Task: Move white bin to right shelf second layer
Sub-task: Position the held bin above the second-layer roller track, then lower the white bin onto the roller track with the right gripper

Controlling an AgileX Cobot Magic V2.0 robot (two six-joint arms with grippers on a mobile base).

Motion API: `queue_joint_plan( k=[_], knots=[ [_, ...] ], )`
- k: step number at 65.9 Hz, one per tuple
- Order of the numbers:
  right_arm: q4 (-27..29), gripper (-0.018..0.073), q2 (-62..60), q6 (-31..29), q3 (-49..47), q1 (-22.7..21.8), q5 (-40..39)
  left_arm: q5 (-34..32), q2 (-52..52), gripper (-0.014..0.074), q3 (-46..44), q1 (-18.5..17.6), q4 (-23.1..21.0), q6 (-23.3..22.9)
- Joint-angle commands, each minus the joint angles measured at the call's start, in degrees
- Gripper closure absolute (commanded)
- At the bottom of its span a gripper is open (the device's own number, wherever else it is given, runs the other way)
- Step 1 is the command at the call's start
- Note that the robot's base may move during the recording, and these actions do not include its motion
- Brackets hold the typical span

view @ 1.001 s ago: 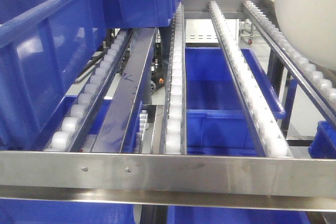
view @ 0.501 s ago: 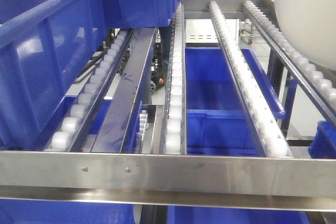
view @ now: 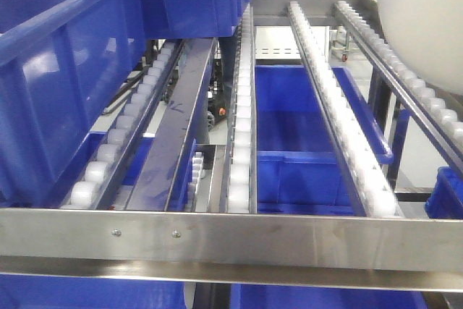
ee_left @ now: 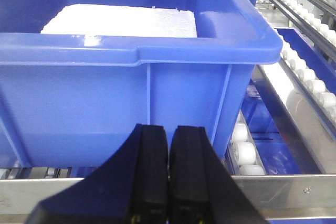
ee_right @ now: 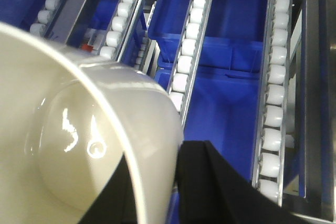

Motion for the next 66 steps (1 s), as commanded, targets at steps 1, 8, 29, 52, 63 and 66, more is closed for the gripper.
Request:
queue_joint_plan(
  k=[1, 8, 29, 52, 63, 66],
  knots=[
    [-0.48, 0.0507, 0.10, -0.27, -1.79, -0.27, -6.08, -5.18, -0.83, 0.0512, 1.56, -0.38, -0.07, -0.56],
    [-0.48, 0.0507, 1.22, -0.27, -1.79, -0.27, -7.73, -5.18, -0.83, 0.0512, 1.56, -0.38, -0.07, -0.56],
    [0.00, 0.0507, 14.69, -0.27, -1.79, -0.27, -16.82, -5.18, -0.83, 0.0512, 1.56, -0.38, -0.07, -0.56],
    [0.00, 0.0507, 31.29, -0.27, -5.84, 0.04, -20.12, -5.18, -0.83, 0.0512, 1.56, -0.38, -0.07, -0.56],
    [0.00, 0.0507, 37.55, -0.27, -9.51, 1.20, -20.34, -5.18, -0.83, 0.0512, 1.56, -0.38, -0.07, -0.56],
    [0.00, 0.0507, 39.28, -0.27, -10.41, 1.96, -20.42, -5.18, -0.83, 0.0512, 1.56, -0.38, -0.07, -0.56]
  ],
)
